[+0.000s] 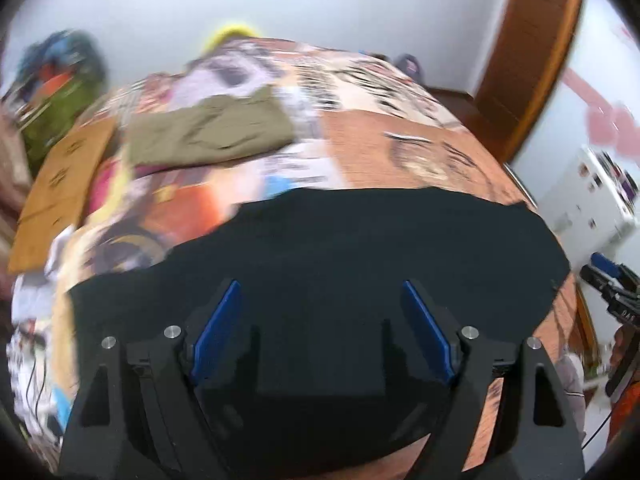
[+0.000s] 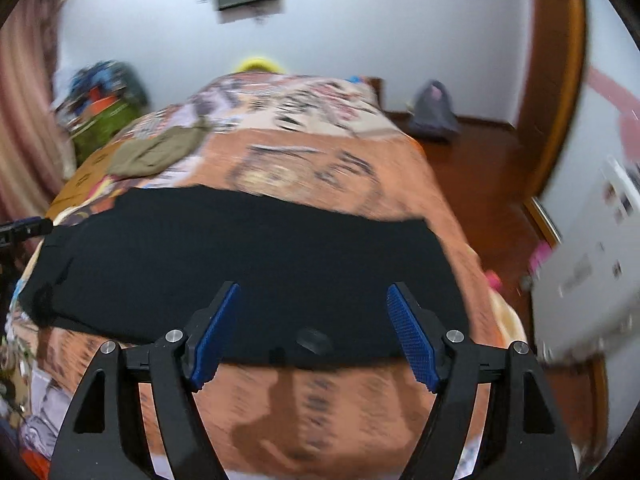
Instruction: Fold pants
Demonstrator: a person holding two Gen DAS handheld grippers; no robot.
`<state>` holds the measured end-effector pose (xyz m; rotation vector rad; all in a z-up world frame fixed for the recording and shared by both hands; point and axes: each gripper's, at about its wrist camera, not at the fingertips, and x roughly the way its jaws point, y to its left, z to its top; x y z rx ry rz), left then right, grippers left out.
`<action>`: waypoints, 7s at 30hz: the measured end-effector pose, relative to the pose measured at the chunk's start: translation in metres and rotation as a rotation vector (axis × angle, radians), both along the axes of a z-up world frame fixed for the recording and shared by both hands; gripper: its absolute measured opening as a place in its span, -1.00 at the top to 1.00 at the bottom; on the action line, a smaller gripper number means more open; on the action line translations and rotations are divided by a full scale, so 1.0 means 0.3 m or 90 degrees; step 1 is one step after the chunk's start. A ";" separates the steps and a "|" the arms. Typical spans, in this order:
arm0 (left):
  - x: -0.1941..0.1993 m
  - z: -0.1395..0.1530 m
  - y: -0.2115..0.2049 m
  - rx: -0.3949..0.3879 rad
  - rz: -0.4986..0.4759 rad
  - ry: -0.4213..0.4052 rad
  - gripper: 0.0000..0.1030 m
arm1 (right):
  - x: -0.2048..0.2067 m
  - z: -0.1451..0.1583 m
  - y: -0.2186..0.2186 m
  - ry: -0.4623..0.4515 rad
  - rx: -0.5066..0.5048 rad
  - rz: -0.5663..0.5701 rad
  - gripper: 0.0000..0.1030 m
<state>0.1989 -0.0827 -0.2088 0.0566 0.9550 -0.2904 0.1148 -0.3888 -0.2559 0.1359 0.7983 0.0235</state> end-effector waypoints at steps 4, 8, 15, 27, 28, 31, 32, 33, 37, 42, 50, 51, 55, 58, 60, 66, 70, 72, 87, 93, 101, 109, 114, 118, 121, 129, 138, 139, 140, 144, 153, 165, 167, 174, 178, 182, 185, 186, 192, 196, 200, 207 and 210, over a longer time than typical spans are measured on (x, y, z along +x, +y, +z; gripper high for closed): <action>0.032 -0.041 -0.215 0.017 -0.058 0.023 -0.59 | -0.038 -0.065 -0.096 0.027 0.030 -0.051 -0.40; 0.017 -0.102 -0.388 0.066 -0.119 0.035 -0.59 | -0.056 -0.107 -0.145 0.035 0.089 -0.075 -0.40; -0.035 -0.181 -0.556 0.117 -0.182 0.046 -0.59 | -0.038 -0.182 -0.171 0.053 0.183 -0.069 -0.40; -0.019 -0.204 -0.575 0.112 -0.170 0.034 -0.72 | 0.017 -0.253 -0.198 0.061 0.261 -0.068 -0.45; -0.018 -0.205 -0.575 0.111 -0.170 0.034 -0.73 | 0.020 -0.254 -0.204 0.058 0.271 -0.070 -0.45; -0.020 -0.207 -0.574 0.109 -0.169 0.032 -0.73 | 0.037 -0.256 -0.219 0.051 0.286 -0.078 -0.40; -0.019 -0.207 -0.575 0.110 -0.169 0.031 -0.73 | 0.045 -0.255 -0.222 0.048 0.287 -0.083 -0.34; -0.021 -0.207 -0.576 0.111 -0.169 0.030 -0.74 | 0.050 -0.255 -0.225 0.045 0.287 -0.089 -0.22; -0.021 -0.207 -0.576 0.109 -0.169 0.028 -0.74 | 0.073 -0.251 -0.239 0.045 0.289 -0.102 0.32; -0.025 -0.206 -0.576 0.106 -0.164 0.025 -0.74 | 0.066 -0.221 -0.268 0.021 0.283 -0.115 0.80; -0.025 -0.190 -0.554 0.090 -0.150 0.035 -0.73 | 0.057 -0.067 -0.211 -0.037 0.193 -0.073 0.87; -0.024 -0.186 -0.545 0.082 -0.146 0.039 -0.73 | 0.058 -0.044 -0.204 -0.047 0.186 -0.069 0.87; -0.022 -0.169 -0.500 0.052 -0.127 0.049 -0.72 | 0.059 0.043 -0.167 -0.087 0.164 -0.049 0.87; -0.022 -0.146 -0.445 0.030 -0.104 0.047 -0.72 | 0.068 0.097 -0.133 -0.109 0.151 -0.027 0.87; -0.021 -0.131 -0.403 0.009 -0.089 0.050 -0.72 | 0.076 0.139 -0.101 -0.125 0.140 -0.009 0.87; -0.036 -0.094 -0.251 -0.029 -0.043 0.042 -0.72 | 0.108 0.244 0.028 -0.162 0.099 0.055 0.87; -0.059 -0.066 -0.131 -0.052 -0.009 0.029 -0.72 | 0.125 0.291 0.153 -0.179 0.070 0.113 0.87; -0.070 -0.054 -0.072 -0.061 0.011 0.022 -0.72 | 0.129 0.303 0.226 -0.184 0.054 0.144 0.87; -0.138 -0.065 0.244 -0.088 0.135 0.027 -0.72 | 0.135 -0.050 0.700 0.005 -0.027 0.372 0.77; -0.123 -0.055 0.203 -0.081 0.118 0.019 -0.72 | 0.093 -0.027 0.698 0.005 -0.040 0.389 0.14; -0.106 -0.007 0.043 -0.070 0.040 -0.010 -0.72 | 0.044 0.078 0.535 -0.034 -0.031 0.321 -0.03; -0.088 -0.122 -0.073 -0.006 0.005 0.035 -0.72 | 0.085 -0.032 0.364 0.017 -0.037 0.197 -0.06; -0.105 -0.186 -0.042 -0.022 0.009 0.050 -0.87 | 0.081 -0.119 0.298 0.044 0.065 0.151 -0.20; -0.111 -0.198 -0.047 -0.010 0.013 0.040 -0.94 | 0.074 -0.099 0.315 0.039 0.042 0.156 -0.20; -0.118 -0.180 -0.048 0.004 0.010 0.035 -0.93 | 0.076 -0.082 0.322 0.040 0.020 0.167 -0.20; -0.213 -0.006 0.166 -0.019 0.089 -0.041 -0.90 | 0.067 0.030 0.328 -0.010 0.003 0.174 -0.24; -0.361 -0.043 0.560 -0.073 0.261 0.003 -0.90 | 0.081 0.112 0.477 -0.075 0.003 0.229 -0.37; -0.369 -0.064 0.585 -0.080 0.270 0.016 -0.90 | 0.089 0.110 0.502 -0.077 -0.003 0.236 -0.37; -0.380 -0.088 0.611 -0.088 0.278 0.030 -0.90 | 0.096 0.105 0.526 -0.078 -0.008 0.244 -0.37; -0.408 -0.163 0.652 -0.125 0.288 0.064 -0.90 | 0.131 0.075 0.624 -0.066 -0.021 0.276 -0.37; -0.417 -0.300 0.636 -0.262 0.253 0.147 -0.90 | 0.176 -0.069 0.733 0.017 -0.028 0.306 -0.37; -0.330 -0.349 0.687 -0.369 0.299 0.145 -0.89 | 0.164 -0.082 0.738 0.014 -0.036 0.324 -0.40; -0.310 -0.339 0.684 -0.353 0.301 0.135 -0.83 | 0.167 -0.082 0.739 0.013 -0.034 0.326 -0.40; -0.231 -0.359 0.655 -0.251 0.327 0.106 -0.47 | 0.169 -0.083 0.741 0.012 -0.028 0.328 -0.44; -0.214 -0.334 0.603 -0.132 0.324 0.076 -0.08 | 0.169 -0.081 0.745 0.014 -0.027 0.328 -0.45; -0.213 -0.271 0.567 -0.035 0.314 0.022 0.36 | 0.173 -0.071 0.739 0.023 -0.016 0.329 -0.45; -0.213 -0.220 0.558 -0.010 0.301 -0.013 0.48 | 0.178 -0.054 0.717 0.029 0.008 0.327 -0.45; -0.213 -0.194 0.554 -0.004 0.295 -0.025 0.50 | 0.178 -0.046 0.708 0.027 0.014 0.324 -0.45; -0.200 -0.035 0.542 -0.039 0.262 -0.083 0.59 | 0.179 0.025 0.633 -0.011 0.010 0.283 -0.45; -0.184 0.068 0.481 -0.027 0.222 -0.134 0.61 | 0.208 0.005 0.588 0.001 0.010 0.255 -0.45; -0.172 0.142 0.396 0.010 0.183 -0.180 0.62 | 0.221 -0.049 0.563 0.042 0.052 0.250 -0.45; -0.151 0.220 0.289 0.026 0.137 -0.222 0.64 | 0.180 0.032 0.514 0.001 0.101 0.258 -0.45; -0.146 0.242 0.251 0.022 0.120 -0.232 0.64 | 0.176 0.056 0.492 -0.021 0.084 0.247 -0.45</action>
